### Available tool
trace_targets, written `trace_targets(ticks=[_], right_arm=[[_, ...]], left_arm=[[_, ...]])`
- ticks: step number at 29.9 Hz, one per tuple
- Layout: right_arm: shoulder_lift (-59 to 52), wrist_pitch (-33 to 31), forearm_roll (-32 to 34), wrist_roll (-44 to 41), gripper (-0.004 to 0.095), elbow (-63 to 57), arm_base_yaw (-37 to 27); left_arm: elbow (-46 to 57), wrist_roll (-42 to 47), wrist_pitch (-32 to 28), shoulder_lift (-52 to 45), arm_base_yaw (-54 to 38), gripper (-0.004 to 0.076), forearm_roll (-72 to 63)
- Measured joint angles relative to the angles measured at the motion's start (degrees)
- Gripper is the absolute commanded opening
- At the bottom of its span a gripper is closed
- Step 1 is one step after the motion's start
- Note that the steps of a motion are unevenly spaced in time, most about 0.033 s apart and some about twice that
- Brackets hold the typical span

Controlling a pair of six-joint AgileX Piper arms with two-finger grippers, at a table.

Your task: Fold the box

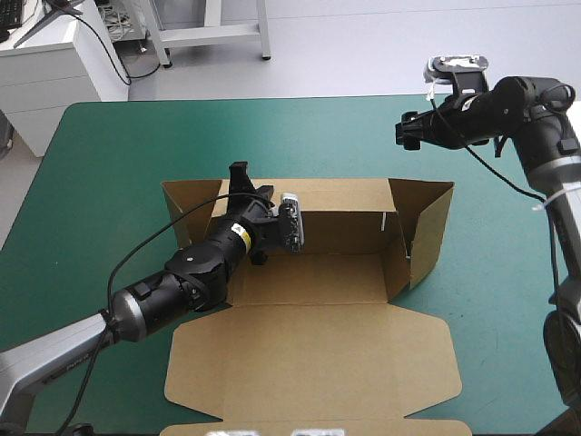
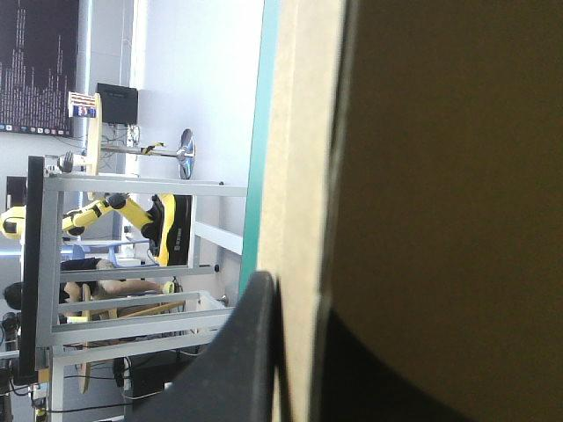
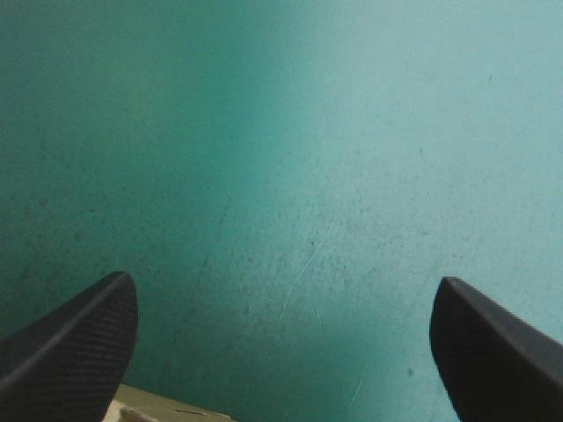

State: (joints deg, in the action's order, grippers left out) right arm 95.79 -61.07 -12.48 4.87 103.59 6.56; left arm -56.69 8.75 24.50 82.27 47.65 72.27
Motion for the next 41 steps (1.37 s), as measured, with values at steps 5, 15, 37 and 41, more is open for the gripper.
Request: trace_targets(ticks=[5,15,37,41], right_arm=[[4.87,-2.91,-0.19,0.41,0.0833,0.0,0.0],[7.89,-7.25,-0.13,1.09,0.0833,0.04,0.0],[-2.76,-8.95,-5.16,8.43,0.0704,-14.43,-8.61],[-4.58,-9.18,-8.44,10.4,0.0693,-17.77,-8.61]], left_arm=[[0.0,0.0,0.0,0.0,0.0,-0.0008,-0.32],[0.0,0.0,0.0,0.0,0.0,-0.0008,-1.18],[-0.05,0.0,0.82,-0.04,0.11,-0.0008,-1.24],[-0.05,0.0,0.82,-0.04,0.11,-0.0008,-1.24]])
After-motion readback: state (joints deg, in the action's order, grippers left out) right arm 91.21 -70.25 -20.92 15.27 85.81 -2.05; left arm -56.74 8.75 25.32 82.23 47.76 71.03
